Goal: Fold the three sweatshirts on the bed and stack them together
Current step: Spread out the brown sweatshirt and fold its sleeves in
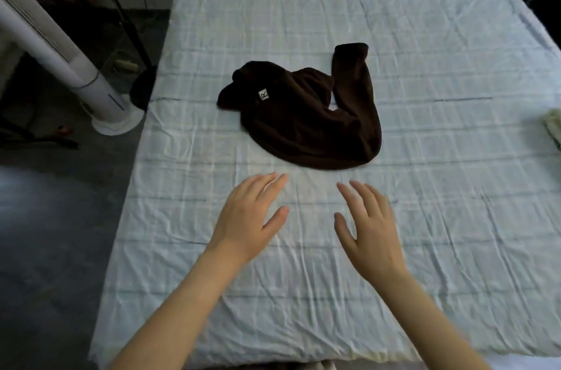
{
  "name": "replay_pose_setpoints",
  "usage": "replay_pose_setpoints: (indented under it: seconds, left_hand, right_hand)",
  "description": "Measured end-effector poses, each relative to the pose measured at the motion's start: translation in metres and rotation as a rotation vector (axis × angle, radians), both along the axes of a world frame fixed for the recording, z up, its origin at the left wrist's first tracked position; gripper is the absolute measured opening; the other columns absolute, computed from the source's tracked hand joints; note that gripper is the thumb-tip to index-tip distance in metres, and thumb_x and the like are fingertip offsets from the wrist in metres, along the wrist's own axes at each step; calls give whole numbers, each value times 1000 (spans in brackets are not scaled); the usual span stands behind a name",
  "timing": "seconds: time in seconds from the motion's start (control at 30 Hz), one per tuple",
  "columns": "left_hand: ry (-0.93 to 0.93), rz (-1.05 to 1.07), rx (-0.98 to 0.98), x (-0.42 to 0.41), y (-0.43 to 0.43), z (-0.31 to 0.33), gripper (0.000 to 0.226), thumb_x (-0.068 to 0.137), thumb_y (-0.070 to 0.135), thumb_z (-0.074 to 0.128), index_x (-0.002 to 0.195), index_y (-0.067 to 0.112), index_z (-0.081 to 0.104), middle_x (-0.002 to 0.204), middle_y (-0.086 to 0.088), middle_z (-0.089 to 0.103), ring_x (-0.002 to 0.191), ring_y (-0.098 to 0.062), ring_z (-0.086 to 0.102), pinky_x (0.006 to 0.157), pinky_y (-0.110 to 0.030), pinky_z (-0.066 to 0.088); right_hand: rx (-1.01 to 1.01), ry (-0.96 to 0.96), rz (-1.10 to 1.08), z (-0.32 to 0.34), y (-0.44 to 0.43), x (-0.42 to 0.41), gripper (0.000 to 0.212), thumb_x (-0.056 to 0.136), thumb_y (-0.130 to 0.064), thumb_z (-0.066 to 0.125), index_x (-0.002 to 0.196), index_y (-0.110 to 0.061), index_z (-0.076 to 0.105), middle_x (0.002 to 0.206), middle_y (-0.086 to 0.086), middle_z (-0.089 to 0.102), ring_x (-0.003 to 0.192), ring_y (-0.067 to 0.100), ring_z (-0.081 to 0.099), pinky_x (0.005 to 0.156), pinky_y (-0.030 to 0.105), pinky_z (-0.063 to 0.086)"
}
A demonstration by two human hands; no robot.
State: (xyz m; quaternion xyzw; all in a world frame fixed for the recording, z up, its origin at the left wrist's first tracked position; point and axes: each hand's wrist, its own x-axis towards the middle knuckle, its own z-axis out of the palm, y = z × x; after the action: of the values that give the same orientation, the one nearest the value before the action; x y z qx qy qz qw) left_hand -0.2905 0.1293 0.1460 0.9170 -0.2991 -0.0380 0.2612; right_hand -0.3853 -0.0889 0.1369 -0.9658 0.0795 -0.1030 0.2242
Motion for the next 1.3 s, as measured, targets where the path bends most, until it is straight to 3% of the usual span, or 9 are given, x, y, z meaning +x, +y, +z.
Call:
replay_pose_setpoints:
  seconds: [0.2, 0.3, 0.5, 0.6, 0.77, 0.93, 1.07, 1.17, 1.3]
  left_hand:
    - [127, 198, 9, 118, -60, -133, 62, 97, 46, 50, 153, 27, 31, 158, -3, 31, 146, -24, 26, 118, -42, 26]
    - [199, 279, 59, 154, -75, -208, 66, 96, 48, 53, 154, 32, 26, 162, -3, 21, 149, -22, 16, 120, -42, 21]
    - [22, 199, 238, 212, -102, -326, 68, 96, 57, 40, 155, 37, 13, 165, -1, 9, 152, -25, 3, 123, -46, 6]
    - [-34, 195, 298, 217, -111, -354, 66, 98, 59, 27, 155, 37, 4, 166, 0, 4, 152, -24, -3, 123, -48, 3]
    - [-24, 173, 257, 218, -106, -357, 67, 96, 59, 27, 156, 35, 10, 165, -2, 8, 152, -26, 2, 122, -49, 4]
    - [-189, 12, 291, 241, -79, -336, 75, 84, 57, 55, 151, 35, 32, 161, -1, 26, 148, -27, 22, 121, -53, 9]
    - [-200, 5, 188, 249, -85, -330, 47, 87, 34, 70, 132, 25, 62, 143, -4, 54, 138, -32, 43, 118, -57, 18]
    - [-139, 77, 32, 240, -90, -320, 28, 86, 18, 72, 112, 12, 75, 119, -9, 70, 119, -38, 58, 106, -59, 39]
    - [-224, 15, 48, 203, -65, -302, 23, 85, 22, 71, 104, 11, 78, 109, -6, 73, 95, -35, 64, 81, -49, 53]
  right_hand:
    - [-95, 170, 32, -135, -54, 132, 62, 97, -40, 56, 154, -27, 35, 159, 6, 35, 150, 34, 22, 120, 54, 22]
    - [-120, 289, 50, -213, -67, 174, 67, 97, -51, 48, 157, -36, 23, 164, -2, 27, 153, 28, 14, 122, 55, 15]
    - [-195, 272, 46, -326, -78, 220, 67, 94, -58, 34, 157, -41, 18, 162, -2, 30, 152, 29, 19, 121, 56, 8]
    - [-231, 184, 27, -345, -79, 219, 66, 95, -56, 36, 157, -39, 20, 160, -1, 34, 151, 29, 22, 120, 55, 8]
    - [-247, 148, 69, -343, -85, 222, 63, 96, -53, 42, 155, -36, 31, 156, 1, 42, 145, 32, 32, 116, 56, 21]
    - [-234, 72, 104, -328, -104, 225, 56, 91, -45, 57, 143, -25, 54, 141, 5, 59, 133, 33, 51, 109, 60, 33]
    - [-104, -115, 90, -326, -110, 230, 31, 89, -26, 67, 114, -10, 75, 109, 8, 75, 106, 33, 70, 95, 59, 48]
    - [44, -134, 70, -317, -108, 225, 19, 87, -13, 75, 103, -4, 78, 97, 12, 76, 93, 34, 71, 84, 56, 54]
    - [98, -86, 137, -297, -97, 185, 23, 82, -8, 78, 104, -2, 77, 98, 12, 76, 91, 32, 71, 82, 49, 58]
